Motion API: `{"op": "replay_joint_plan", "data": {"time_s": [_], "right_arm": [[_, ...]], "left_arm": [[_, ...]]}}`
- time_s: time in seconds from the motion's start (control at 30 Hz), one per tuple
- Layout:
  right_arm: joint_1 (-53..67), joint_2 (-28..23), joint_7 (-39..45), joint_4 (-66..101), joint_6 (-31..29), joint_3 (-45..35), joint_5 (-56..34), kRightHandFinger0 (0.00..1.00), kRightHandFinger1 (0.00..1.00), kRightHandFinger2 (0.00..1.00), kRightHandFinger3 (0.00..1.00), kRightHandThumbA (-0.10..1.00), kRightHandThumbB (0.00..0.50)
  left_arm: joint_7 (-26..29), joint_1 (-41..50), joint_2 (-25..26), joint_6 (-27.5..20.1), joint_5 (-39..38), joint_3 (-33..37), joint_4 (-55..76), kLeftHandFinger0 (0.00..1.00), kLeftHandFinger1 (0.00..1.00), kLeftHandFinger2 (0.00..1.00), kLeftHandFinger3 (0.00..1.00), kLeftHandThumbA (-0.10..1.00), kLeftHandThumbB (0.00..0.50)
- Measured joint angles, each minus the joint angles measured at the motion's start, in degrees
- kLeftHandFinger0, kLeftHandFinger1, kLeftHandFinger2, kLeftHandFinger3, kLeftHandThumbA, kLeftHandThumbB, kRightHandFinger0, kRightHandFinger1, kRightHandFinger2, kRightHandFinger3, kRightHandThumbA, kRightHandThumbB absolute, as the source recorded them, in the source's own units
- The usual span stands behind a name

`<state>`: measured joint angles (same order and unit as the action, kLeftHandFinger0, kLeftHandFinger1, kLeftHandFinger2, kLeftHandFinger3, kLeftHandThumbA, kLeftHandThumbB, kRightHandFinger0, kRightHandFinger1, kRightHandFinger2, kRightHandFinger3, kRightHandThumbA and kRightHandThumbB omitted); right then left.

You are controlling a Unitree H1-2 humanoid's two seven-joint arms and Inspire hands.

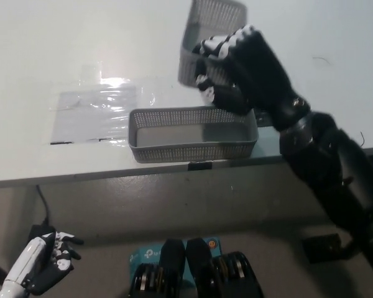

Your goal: The robot uses its right hand to pick up the grey box kept on the middle on the desk and place it on top of another box next to it in a right angle

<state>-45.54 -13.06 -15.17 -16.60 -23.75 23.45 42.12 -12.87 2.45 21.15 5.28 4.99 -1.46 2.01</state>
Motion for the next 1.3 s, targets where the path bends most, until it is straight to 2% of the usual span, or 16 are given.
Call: {"op": "replay_joint_plan", "data": {"time_s": [0.07, 0.2, 0.27, 0.3, 0.4, 0.53, 0.6, 0.67, 0.73, 0.87, 0.9, 1.07, 1.1, 1.13, 1.23, 1.3], "right_arm": [[1.3, 0.4, 1.0, 1.1, 0.0, -0.1, -0.6, 0.0, 0.0, 0.42, 0.37, -0.1, 0.215], [3.1, 0.9, 2.2, 1.6, -0.2, -0.4, -1.5, 0.0, 0.0, 0.34, 0.28, -0.1, 0.208], [3.6, 1.1, 2.4, 1.6, -0.4, -0.5, -1.8, 0.0, 0.0, 0.31, 0.24, -0.1, 0.183], [3.9, 1.2, 2.5, 1.5, -0.6, -0.5, -2.0, 0.0, 0.0, 0.27, 0.22, -0.1, 0.186], [4.7, 1.4, 2.7, 1.4, -0.7, -0.5, -2.4, 0.0, 0.0, 0.26, 0.2, -0.1, 0.201], [5.5, 1.4, 2.7, 0.5, -0.8, -0.2, -2.7, 0.0, 0.0, 0.31, 0.24, -0.1, 0.194], [5.8, 1.4, 2.6, 0.0, -0.9, 0.1, -2.7, 0.0, 0.06, 0.5, 0.39, -0.1, 0.142], [5.9, 1.2, 2.6, -0.9, -0.9, 0.7, -2.6, 0.0, 0.08, 0.53, 0.42, -0.1, 0.147], [6.0, 1.0, 2.5, -1.9, -0.9, 1.4, -2.6, 0.0, 0.09, 0.54, 0.43, -0.1, 0.171], [6.2, 0.4, 1.5, -4.2, -0.9, 4.3, -2.3, 0.0, 0.08, 0.53, 0.46, -0.1, 0.14], [6.3, 0.3, 1.0, -4.6, -1.0, 4.9, -2.2, 0.0, 0.07, 0.51, 0.45, -0.1, 0.173], [6.4, -0.4, -1.9, -7.0, -1.2, 8.6, -1.3, 0.0, 0.04, 0.47, 0.43, -0.1, 0.194], [6.3, -0.5, -2.7, -7.6, -1.3, 9.1, -0.9, 0.0, 0.04, 0.47, 0.43, -0.1, 0.181], [6.3, -0.7, -3.6, -8.2, -1.5, 9.6, -0.7, 0.0, 0.03, 0.47, 0.43, -0.1, 0.145], [6.2, -1.1, -6.3, -10.2, -1.9, 11.1, 0.3, 0.0, 0.01, 0.44, 0.38, -0.1, 0.129], [5.9, -1.5, -8.0, -11.3, -2.1, 12.3, 0.7, 0.0, 0.02, 0.44, 0.36, -0.1, 0.145]], "left_arm": [[0.0, -0.2, 0.1, 0.0, 0.3, 0.2, 0.0, 0.38, 0.37, 0.42, 0.53, 0.08, 0.268], [0.0, -0.3, 0.1, 0.1, 0.4, 0.6, 0.0, 0.38, 0.36, 0.4, 0.52, 0.08, 0.268], [0.0, -0.3, 0.1, 0.1, 0.5, 0.7, 0.0, 0.38, 0.37, 0.41, 0.51, 0.07, 0.272], [0.0, -0.3, 0.1, 0.1, 0.6, 0.8, 0.0, 0.38, 0.37, 0.42, 0.51, 0.07, 0.271], [0.0, -0.3, 0.2, 0.1, 0.6, 1.0, 0.0, 0.39, 0.38, 0.43, 0.53, 0.08, 0.268], [0.0, -0.3, 0.6, 0.1, 1.0, 1.3, 0.0, 0.39, 0.38, 0.42, 0.52, 0.07, 0.268], [-0.1, -0.4, 0.7, 0.2, 1.0, 1.4, 0.0, 0.38, 0.36, 0.41, 0.52, 0.06, 0.273], [-0.1, -0.7, 0.7, 0.2, 1.0, 1.5, 0.0, 0.38, 0.36, 0.41, 0.52, 0.07, 0.279], [-0.2, -1.1, 0.7, 0.2, 1.0, 1.6, 0.0, 0.38, 0.36, 0.41, 0.51, 0.08, 0.289], [-0.5, -1.9, 0.8, 0.2, 1.0, 1.7, 0.0, 0.39, 0.37, 0.42, 0.52, 0.09, 0.293], [-0.5, -1.9, 0.8, 0.3, 1.0, 1.7, 0.0, 0.38, 0.37, 0.43, 0.52, 0.08, 0.287], [-1.0, -1.9, 0.8, 0.3, 1.1, 1.8, 0.0, 0.37, 0.35, 0.42, 0.51, 0.09, 0.299], [-1.0, -1.9, 0.8, 0.3, 1.1, 1.8, 0.0, 0.37, 0.36, 0.42, 0.52, 0.09, 0.301], [-1.1, -1.9, 0.8, 0.3, 1.1, 1.8, 0.0, 0.39, 0.37, 0.44, 0.55, 0.11, 0.297], [-1.1, -1.9, 0.8, 0.5, 1.2, 1.9, 0.1, 0.38, 0.36, 0.43, 0.55, 0.07, 0.3], [-1.1, -1.9, 0.8, 0.5, 1.2, 1.9, 0.1, 0.39, 0.36, 0.43, 0.55, 0.08, 0.307]]}}
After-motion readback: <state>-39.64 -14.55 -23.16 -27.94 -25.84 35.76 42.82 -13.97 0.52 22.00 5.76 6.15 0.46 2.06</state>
